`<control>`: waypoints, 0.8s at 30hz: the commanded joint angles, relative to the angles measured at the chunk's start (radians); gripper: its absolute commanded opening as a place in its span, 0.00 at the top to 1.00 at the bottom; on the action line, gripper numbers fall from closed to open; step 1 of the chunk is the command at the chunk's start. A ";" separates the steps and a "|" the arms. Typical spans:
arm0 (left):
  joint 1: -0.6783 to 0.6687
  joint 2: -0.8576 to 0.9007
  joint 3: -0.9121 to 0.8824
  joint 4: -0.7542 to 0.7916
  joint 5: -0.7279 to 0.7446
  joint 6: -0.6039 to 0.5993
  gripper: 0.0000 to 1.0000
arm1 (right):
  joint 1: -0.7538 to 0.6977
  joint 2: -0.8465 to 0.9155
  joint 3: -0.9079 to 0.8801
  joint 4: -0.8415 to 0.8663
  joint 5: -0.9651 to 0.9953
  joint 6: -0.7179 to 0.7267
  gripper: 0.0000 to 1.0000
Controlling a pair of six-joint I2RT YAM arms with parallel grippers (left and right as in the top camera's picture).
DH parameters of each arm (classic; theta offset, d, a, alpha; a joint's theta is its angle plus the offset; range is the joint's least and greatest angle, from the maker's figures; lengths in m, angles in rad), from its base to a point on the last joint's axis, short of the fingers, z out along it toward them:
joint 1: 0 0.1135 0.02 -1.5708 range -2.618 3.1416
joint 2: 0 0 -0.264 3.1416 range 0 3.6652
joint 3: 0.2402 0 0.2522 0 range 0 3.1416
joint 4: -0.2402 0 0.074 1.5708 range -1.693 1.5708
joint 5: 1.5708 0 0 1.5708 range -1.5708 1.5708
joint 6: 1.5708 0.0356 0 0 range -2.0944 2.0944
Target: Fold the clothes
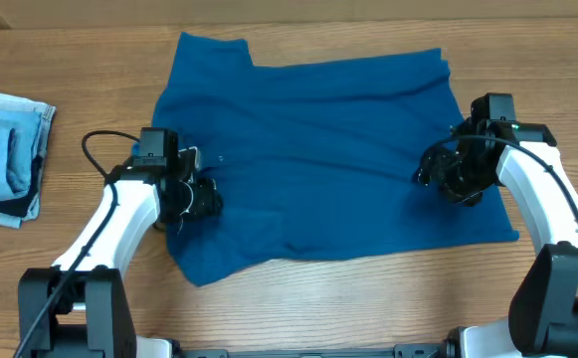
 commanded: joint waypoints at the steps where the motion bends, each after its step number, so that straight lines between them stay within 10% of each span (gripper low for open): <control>1: -0.032 0.034 -0.011 0.021 -0.027 0.027 0.41 | 0.004 -0.012 -0.005 0.005 -0.005 0.000 0.33; 10: -0.032 0.149 -0.011 0.056 -0.025 0.027 0.50 | 0.004 -0.012 -0.005 0.005 -0.005 0.000 0.33; 16: -0.032 0.141 0.032 0.002 0.035 0.027 0.81 | 0.004 -0.012 -0.005 0.004 -0.005 -0.001 0.33; 24: -0.031 0.122 0.182 -0.213 -0.044 0.082 0.79 | 0.004 -0.012 -0.005 0.005 -0.005 -0.001 0.33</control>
